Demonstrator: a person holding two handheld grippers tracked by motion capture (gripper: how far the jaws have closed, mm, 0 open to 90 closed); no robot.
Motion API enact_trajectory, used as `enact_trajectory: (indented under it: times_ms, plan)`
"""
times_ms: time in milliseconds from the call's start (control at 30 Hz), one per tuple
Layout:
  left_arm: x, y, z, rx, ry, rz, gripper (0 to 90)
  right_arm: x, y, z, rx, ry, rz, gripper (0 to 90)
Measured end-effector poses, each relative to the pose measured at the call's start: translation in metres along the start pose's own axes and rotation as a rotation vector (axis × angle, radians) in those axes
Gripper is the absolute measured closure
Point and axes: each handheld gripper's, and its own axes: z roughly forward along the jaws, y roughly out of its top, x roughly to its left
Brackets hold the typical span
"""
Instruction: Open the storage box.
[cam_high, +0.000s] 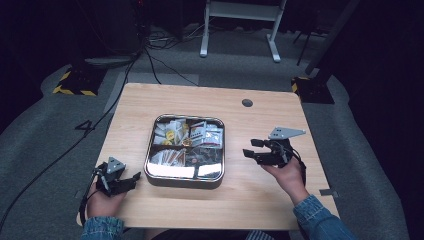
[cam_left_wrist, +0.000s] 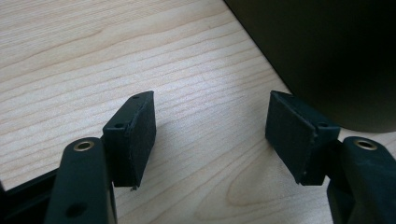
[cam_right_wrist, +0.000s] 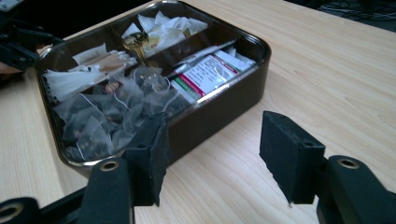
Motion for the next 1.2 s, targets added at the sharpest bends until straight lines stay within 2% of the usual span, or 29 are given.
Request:
enact_trajectory:
  times_ms: [100,133,167,200,233,267,400,467,633,667,700,800,867,1033,1100,1133,1200]
  plan:
    - [0.0,0.0,0.0,0.0,0.0,0.0,34.0,0.002,0.007,0.003,0.004,0.004,-0.013,42.8]
    - [0.0,0.0,0.0,0.0,0.0,0.0,33.9,0.006,0.015,0.007,0.007,0.011,-0.03,42.8]
    - [0.0,0.0,0.0,0.0,0.0,0.0,34.0,0.006,0.015,0.007,0.007,0.011,-0.03,42.8]
    - [0.0,0.0,0.0,-0.001,-0.002,-0.002,34.0,0.01,0.023,0.012,0.016,0.015,-0.055,43.1]
    - [0.0,0.0,0.0,-0.001,-0.002,-0.002,34.1,0.01,0.023,0.012,0.016,0.015,-0.055,43.1]
    - [0.001,0.0,0.0,0.0,-0.005,-0.003,34.9,0.015,0.03,0.019,0.028,0.02,-0.079,43.6]
    - [0.001,0.0,0.0,-0.002,0.002,-0.003,35.3,0.021,0.041,0.031,0.046,0.03,-0.107,43.6]
    - [0.0,-0.001,-0.001,-0.002,0.003,-0.004,35.3,0.026,0.049,0.044,0.062,0.045,-0.124,43.5]
    - [0.0,-0.001,-0.001,-0.001,0.0,-0.003,35.1,0.031,0.059,0.06,0.086,0.063,-0.143,43.4]
    - [0.0,-0.001,-0.001,-0.001,-0.001,-0.003,35.1,0.032,0.063,0.068,0.107,0.078,-0.146,42.8]
    - [0.0,-0.001,-0.001,-0.001,-0.001,-0.003,35.0,0.032,0.063,0.068,0.107,0.078,-0.146,42.8]
    - [0.0,-0.001,-0.001,-0.001,-0.001,-0.003,35.0,0.036,0.072,0.083,0.133,0.092,-0.15,42.1]
    - [0.0,-0.001,-0.001,-0.001,-0.001,-0.003,34.9,0.037,0.074,0.086,0.137,0.092,-0.153,42.1]
    - [0.001,-0.001,0.0,-0.002,-0.002,0.001,34.8,0.046,0.084,0.111,0.179,0.101,-0.175,41.6]
    - [0.001,0.0,0.0,-0.002,-0.003,0.0,34.8,0.047,0.085,0.115,0.189,0.104,-0.18,41.5]
    - [0.001,0.0,0.0,-0.002,-0.003,-0.001,34.8,0.052,0.086,0.123,0.201,0.106,-0.19,41.5]
    - [0.001,0.0,0.0,-0.002,-0.003,0.0,34.8,0.054,0.087,0.127,0.206,0.107,-0.196,41.4]
